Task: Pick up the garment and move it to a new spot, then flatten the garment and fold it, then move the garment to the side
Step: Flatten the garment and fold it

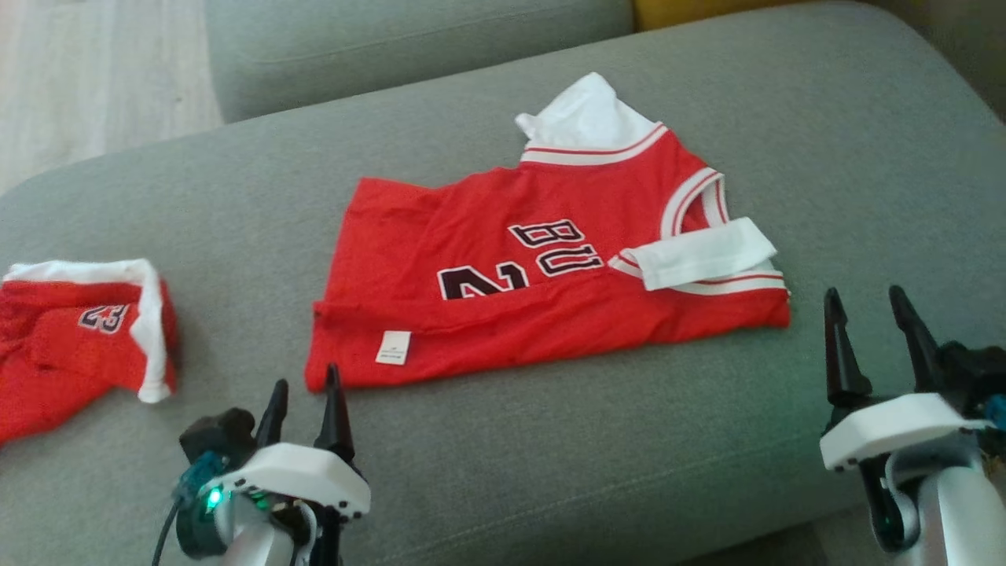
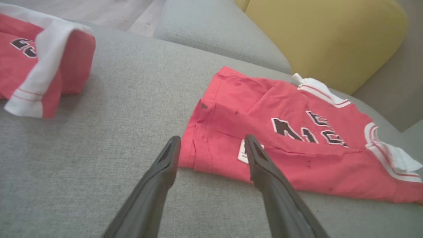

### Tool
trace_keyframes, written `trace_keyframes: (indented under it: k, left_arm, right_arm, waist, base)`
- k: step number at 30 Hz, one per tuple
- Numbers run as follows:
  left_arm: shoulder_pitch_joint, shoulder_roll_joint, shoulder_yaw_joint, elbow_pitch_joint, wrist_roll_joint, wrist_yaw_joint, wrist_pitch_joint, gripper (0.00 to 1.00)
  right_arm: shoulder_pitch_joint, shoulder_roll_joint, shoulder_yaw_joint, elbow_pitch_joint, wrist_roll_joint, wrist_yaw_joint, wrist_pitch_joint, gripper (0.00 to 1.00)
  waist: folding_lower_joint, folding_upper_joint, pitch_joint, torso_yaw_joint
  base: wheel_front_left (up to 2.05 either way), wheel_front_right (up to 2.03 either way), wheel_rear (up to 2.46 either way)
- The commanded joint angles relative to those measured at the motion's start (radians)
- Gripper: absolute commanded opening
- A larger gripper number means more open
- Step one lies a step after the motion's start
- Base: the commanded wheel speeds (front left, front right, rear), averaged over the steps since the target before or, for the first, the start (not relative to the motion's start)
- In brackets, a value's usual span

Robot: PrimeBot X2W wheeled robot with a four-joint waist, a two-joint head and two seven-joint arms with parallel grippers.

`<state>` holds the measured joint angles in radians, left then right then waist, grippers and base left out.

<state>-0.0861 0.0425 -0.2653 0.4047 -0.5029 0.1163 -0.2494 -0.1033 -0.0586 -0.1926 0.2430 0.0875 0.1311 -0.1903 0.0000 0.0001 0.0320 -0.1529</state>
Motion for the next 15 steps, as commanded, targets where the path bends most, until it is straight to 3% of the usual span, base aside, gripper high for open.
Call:
trace_keyframes:
  k: [1,8,15]
  left_arm:
    - [-0.063,0.008,0.043,0.001,0.011,0.013,-0.012,1.0]
    - [-0.154,0.008,0.073,0.166,0.029,0.045,-0.012,1.0]
    - [-0.25,0.008,0.068,0.335,0.051,0.033,-0.012,1.0]
  right_arm:
    - [-0.017,0.005,0.033,-0.055,-0.001,0.0,0.006,1.0]
    - [-0.003,0.008,0.058,-0.135,0.015,0.0,0.028,1.0]
    - [-0.01,0.008,0.064,-0.178,0.017,0.0,0.036,1.0]
  waist:
    - [0.0,-0.0001,0.014,-0.023]
    - [0.0,-0.0001,0.052,-0.07]
    - [0.0,-0.0001,0.091,-0.101]
  base:
    - [0.0,0.0,0.0]
    - [0.0,0.0,0.0]
    - [0.0,0.0,0.0]
